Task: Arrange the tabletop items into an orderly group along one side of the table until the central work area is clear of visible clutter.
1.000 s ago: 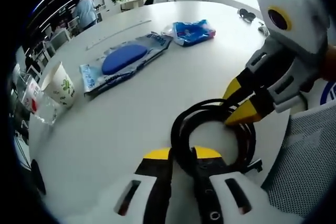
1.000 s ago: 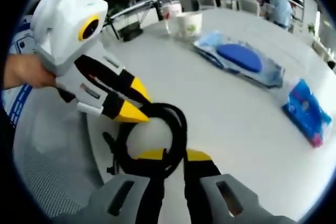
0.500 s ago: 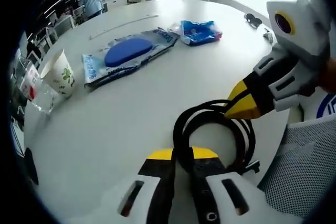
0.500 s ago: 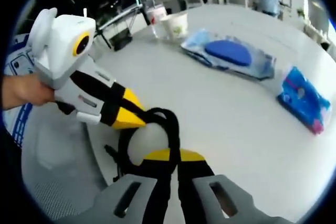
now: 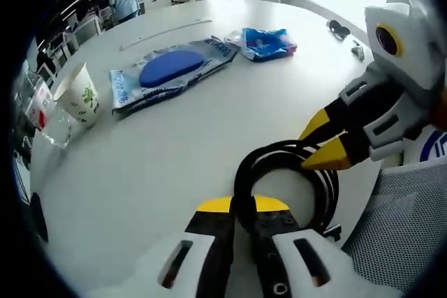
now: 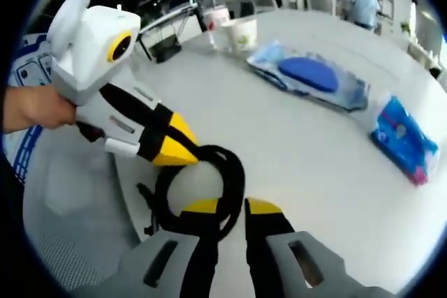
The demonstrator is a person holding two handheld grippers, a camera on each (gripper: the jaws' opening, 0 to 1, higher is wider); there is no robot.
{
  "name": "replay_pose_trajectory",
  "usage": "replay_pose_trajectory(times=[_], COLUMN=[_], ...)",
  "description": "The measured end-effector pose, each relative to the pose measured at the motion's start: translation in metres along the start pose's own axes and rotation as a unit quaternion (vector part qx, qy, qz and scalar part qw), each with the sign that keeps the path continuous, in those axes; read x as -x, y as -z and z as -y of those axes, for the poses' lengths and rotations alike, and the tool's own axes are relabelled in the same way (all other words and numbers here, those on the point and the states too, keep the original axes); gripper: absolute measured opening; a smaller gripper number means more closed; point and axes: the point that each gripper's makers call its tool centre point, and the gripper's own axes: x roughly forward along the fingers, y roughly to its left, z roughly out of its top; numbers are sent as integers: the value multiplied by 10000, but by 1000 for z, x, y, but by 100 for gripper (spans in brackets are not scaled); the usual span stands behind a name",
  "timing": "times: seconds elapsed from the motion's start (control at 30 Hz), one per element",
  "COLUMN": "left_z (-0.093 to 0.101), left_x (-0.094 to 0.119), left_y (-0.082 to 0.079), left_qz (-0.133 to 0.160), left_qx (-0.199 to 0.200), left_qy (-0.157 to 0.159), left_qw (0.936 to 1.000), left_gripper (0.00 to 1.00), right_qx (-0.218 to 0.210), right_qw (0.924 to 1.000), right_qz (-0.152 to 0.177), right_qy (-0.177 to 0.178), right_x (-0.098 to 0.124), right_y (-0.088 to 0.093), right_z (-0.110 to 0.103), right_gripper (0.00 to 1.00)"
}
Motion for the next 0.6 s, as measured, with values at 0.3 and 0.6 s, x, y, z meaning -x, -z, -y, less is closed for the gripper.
replay_pose_trajectory(times=[0.3,0.6], left_z=[1,0], left_x=[-1,0], left_y=[-1,-1], left_qz=[27,31], left_qx=[20,-20], left_qy=[-44,-25], left_qw=[10000,10000], left_gripper=[6,6], right_qx=[-63,-304], right_qw=[9993,9990], right_qz=[-285,-255], right_qy=[224,188], right_x=[-5,-6], right_y=[8,5], right_z=[-2,6], right_gripper=[15,5])
